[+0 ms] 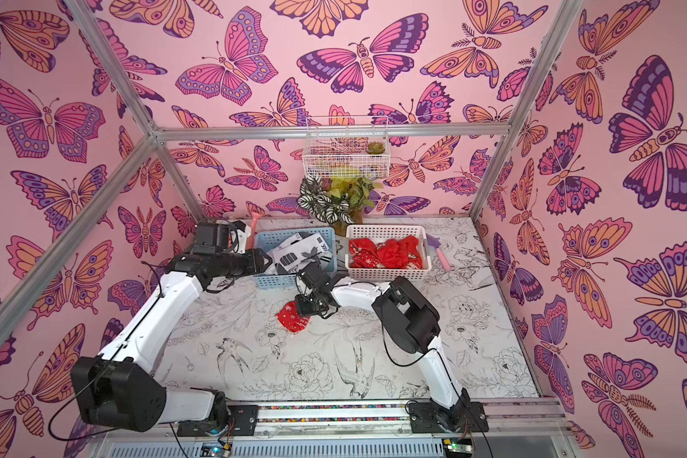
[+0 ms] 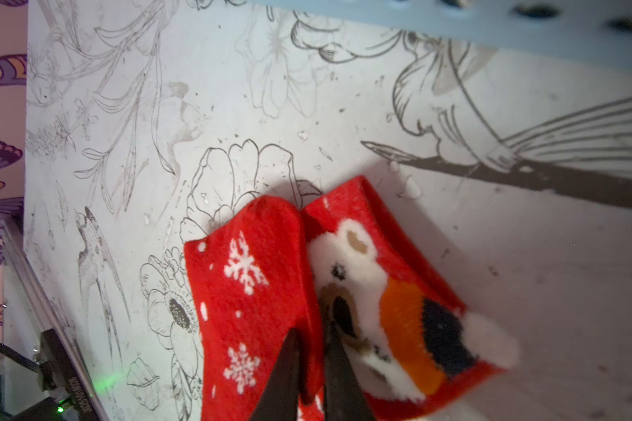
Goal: Sort the socks into the basket by color
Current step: Pick up the sock at the center of the board.
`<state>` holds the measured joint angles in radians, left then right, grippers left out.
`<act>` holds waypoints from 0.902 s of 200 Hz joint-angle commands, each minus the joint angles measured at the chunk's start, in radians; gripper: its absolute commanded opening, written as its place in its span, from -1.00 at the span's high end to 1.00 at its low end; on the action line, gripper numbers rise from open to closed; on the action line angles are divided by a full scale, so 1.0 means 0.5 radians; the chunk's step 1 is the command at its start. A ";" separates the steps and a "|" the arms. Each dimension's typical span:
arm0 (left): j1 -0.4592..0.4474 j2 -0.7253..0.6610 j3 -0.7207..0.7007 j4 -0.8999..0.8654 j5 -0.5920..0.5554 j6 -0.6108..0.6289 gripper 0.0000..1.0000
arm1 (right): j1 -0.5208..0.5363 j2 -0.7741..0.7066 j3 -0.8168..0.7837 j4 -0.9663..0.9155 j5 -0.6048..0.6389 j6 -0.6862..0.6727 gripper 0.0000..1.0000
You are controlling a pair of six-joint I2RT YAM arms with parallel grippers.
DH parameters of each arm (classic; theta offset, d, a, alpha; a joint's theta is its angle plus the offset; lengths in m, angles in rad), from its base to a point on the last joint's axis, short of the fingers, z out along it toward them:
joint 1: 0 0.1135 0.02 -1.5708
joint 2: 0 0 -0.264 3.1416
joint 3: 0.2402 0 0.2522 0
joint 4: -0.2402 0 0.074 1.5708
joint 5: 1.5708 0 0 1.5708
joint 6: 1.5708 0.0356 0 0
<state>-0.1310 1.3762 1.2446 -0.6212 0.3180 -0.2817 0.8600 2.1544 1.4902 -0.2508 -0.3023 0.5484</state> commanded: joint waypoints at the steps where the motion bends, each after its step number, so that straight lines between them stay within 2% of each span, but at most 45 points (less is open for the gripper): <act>1: 0.007 -0.019 -0.030 0.011 0.024 0.008 -0.21 | 0.004 0.008 0.024 -0.033 -0.019 -0.010 0.91; 13: 0.007 -0.017 -0.029 0.011 0.025 0.008 -0.21 | 0.004 -0.014 0.009 -0.016 -0.023 -0.010 1.00; 57: 0.007 -0.019 -0.030 0.011 0.021 0.008 -0.21 | 0.004 -0.148 -0.033 -0.026 -0.039 -0.030 1.00; 101: 0.007 -0.020 -0.032 0.010 0.018 0.006 -0.21 | 0.005 -0.418 -0.058 -0.173 -0.044 -0.111 1.00; 180: 0.007 -0.022 -0.036 0.016 0.035 -0.001 -0.21 | -0.035 -0.914 -0.032 -0.518 0.181 -0.270 1.00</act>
<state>-0.1310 1.3762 1.2446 -0.6212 0.3183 -0.2821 0.8558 1.7412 1.4658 -0.4179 -0.2680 0.4580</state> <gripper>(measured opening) 0.606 0.055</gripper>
